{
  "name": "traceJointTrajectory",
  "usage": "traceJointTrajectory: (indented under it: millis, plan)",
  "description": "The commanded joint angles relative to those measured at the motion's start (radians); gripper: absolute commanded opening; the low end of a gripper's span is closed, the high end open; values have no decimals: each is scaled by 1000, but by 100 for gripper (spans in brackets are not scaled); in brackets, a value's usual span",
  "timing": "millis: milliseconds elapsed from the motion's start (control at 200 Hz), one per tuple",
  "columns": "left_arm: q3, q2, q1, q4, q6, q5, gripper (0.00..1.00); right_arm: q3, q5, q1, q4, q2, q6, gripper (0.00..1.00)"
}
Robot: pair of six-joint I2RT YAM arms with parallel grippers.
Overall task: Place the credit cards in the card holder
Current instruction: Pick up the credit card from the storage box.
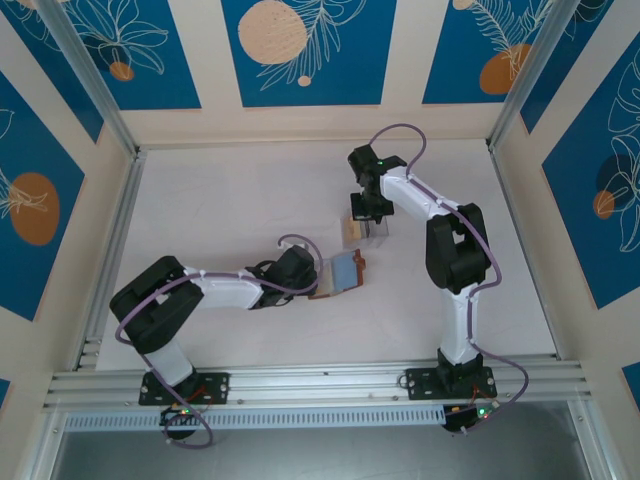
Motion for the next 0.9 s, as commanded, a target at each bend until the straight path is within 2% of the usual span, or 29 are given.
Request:
traceJointTrajectory:
  millis: [0, 190, 420, 535, 700, 895]
  plan:
    - [-47, 43, -5, -124, -1, 58, 21, -5, -42, 4, -33, -71, 1, 0]
    - [-63, 14, -6, -80, 35, 87, 21, -45, -78, 51, -3, -248, -8, 0]
    - [-64, 2, -17, -59, 67, 112, 22, -256, -334, 111, 156, -451, 65, 0]
    - [-60, 2, -27, -60, 74, 104, 22, -384, -385, 139, 256, -501, 131, 0]
    - [-65, -16, -43, -62, 83, 87, 26, -557, -388, 150, 364, -544, 206, 0]
    - [-71, -67, -49, -90, 92, 56, 33, -632, -357, 145, 382, -569, 226, 0]
